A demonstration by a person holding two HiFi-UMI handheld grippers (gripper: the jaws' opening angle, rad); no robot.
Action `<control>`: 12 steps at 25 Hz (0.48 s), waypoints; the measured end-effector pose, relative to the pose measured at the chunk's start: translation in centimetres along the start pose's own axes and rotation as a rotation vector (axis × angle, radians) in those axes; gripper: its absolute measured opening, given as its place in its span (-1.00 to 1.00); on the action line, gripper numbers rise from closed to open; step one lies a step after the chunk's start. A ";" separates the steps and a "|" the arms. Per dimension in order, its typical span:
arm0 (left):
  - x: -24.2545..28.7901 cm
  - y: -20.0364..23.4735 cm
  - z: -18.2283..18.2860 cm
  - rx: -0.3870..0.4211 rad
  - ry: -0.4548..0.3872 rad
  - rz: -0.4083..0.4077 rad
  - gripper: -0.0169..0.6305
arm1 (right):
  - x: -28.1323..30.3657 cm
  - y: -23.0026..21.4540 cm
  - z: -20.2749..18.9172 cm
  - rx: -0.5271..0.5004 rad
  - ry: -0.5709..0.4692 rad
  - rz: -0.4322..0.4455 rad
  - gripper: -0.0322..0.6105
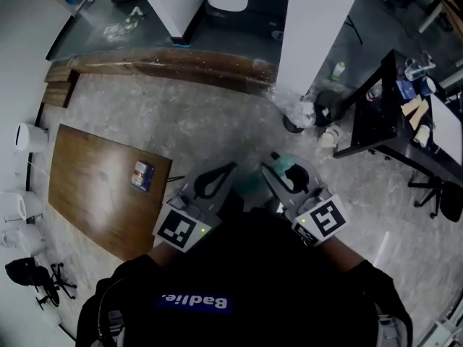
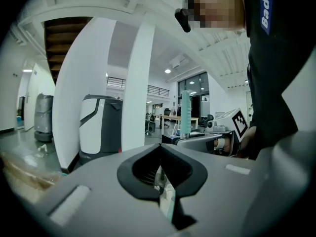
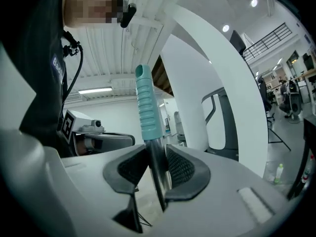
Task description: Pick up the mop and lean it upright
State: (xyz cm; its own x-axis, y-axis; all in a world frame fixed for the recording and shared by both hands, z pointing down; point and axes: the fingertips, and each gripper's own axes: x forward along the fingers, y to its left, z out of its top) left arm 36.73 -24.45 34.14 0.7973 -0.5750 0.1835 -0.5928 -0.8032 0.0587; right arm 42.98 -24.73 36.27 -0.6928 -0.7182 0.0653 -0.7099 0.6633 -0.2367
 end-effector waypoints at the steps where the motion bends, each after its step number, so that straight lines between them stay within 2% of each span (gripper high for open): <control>1: -0.2 -0.3 -0.3 -0.005 0.004 0.014 -0.89 | 0.0 0.1 -0.3 0.006 0.005 0.017 -0.54; 6: -2.2 -2.1 -1.1 -0.023 0.007 0.024 -0.89 | 0.4 2.2 -1.4 0.018 0.027 0.070 -0.54; 12: -6.1 -1.1 -0.9 -0.059 -0.058 0.044 -0.89 | 0.5 7.0 -1.9 -0.009 0.043 0.075 -0.55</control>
State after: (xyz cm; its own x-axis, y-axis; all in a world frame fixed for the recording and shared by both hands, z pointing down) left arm 32.43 -19.99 33.84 0.7748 -0.6187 0.1299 -0.6314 -0.7677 0.1095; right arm 37.39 -20.07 36.51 -0.7489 -0.6567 0.0891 -0.6566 0.7170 -0.2341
